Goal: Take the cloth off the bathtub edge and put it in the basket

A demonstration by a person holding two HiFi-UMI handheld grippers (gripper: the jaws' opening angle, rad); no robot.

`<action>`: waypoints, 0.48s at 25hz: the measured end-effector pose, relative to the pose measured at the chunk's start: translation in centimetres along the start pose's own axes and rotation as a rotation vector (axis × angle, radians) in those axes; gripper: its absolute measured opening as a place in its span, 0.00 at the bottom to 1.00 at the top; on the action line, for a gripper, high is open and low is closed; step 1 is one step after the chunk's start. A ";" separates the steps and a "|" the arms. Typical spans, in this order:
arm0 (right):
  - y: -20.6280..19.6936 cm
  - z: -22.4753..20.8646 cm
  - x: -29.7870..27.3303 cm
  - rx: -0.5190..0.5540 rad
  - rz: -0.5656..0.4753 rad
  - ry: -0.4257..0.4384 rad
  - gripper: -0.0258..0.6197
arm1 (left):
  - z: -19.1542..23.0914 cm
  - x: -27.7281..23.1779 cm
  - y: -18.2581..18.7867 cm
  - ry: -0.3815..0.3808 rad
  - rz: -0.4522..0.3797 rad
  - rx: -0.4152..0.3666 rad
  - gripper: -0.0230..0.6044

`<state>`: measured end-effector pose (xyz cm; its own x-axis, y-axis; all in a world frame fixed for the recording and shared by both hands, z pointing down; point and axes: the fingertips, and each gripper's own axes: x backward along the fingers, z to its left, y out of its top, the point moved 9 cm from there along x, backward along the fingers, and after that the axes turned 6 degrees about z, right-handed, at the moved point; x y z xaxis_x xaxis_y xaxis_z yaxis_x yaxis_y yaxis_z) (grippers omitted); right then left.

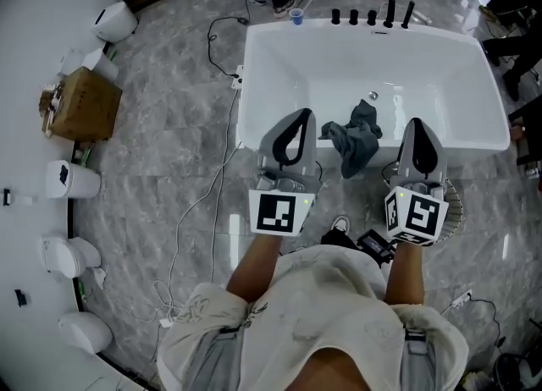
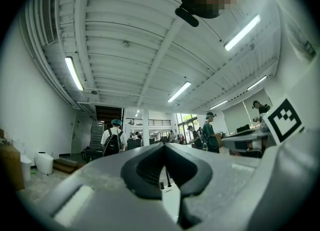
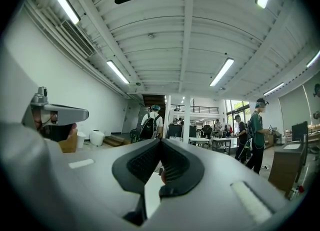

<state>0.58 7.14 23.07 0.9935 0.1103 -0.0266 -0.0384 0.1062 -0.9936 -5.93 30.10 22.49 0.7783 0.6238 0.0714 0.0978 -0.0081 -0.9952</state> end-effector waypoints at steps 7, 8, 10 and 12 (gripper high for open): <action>-0.6 -4.9 -3.7 -0.014 -0.004 0.005 0.04 | -1.8 -6.0 0.0 0.011 0.000 -0.008 0.04; -0.7 -5.6 -4.2 -0.014 -0.004 0.005 0.04 | -2.1 -6.9 0.0 0.008 0.000 -0.010 0.04; -0.9 -6.9 -5.0 -0.018 -0.004 0.006 0.04 | -2.9 -8.7 -0.2 0.002 -0.001 -0.010 0.04; -1.3 -8.1 -5.8 -0.020 -0.003 0.012 0.04 | -3.6 -10.1 -0.4 -0.001 -0.001 -0.004 0.04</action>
<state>-4.26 -1.66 23.59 0.9949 0.0978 -0.0250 -0.0335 0.0863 -0.9957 -11.62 20.96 22.38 0.7776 0.6246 0.0719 0.1009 -0.0111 -0.9948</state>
